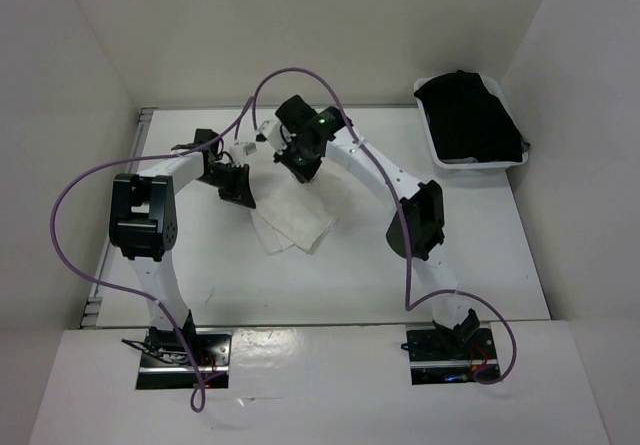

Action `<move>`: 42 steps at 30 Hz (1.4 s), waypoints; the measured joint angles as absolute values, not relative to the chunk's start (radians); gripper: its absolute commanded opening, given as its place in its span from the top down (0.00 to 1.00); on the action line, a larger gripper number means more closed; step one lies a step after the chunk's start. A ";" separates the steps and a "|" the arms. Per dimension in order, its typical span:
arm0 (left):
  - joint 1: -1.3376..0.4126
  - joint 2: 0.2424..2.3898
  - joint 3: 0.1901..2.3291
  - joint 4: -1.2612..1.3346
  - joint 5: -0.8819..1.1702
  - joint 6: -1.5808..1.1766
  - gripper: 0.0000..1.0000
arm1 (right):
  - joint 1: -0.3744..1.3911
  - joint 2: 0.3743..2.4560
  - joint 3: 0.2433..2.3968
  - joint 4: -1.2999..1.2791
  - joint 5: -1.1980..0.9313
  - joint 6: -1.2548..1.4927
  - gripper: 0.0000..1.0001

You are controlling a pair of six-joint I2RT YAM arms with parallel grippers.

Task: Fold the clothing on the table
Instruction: Fold the skirt

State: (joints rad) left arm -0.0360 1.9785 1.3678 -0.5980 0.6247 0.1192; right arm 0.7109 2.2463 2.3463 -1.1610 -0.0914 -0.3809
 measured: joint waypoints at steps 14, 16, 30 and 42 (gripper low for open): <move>-0.036 1.979 1.368 -0.593 0.637 0.098 0.98 | 0.786 2.466 2.439 -1.192 -0.128 -0.344 1.00; -0.036 1.979 1.368 -0.592 0.642 0.097 0.98 | 0.793 2.485 2.482 -1.199 -0.130 -0.335 1.00; -0.036 1.979 1.368 -0.590 0.654 0.093 0.97 | 0.848 2.504 2.548 -1.211 -0.152 -0.295 0.50; -0.036 1.978 1.368 -0.575 0.657 0.094 0.87 | 0.849 2.525 2.675 -1.271 -0.378 -0.339 0.21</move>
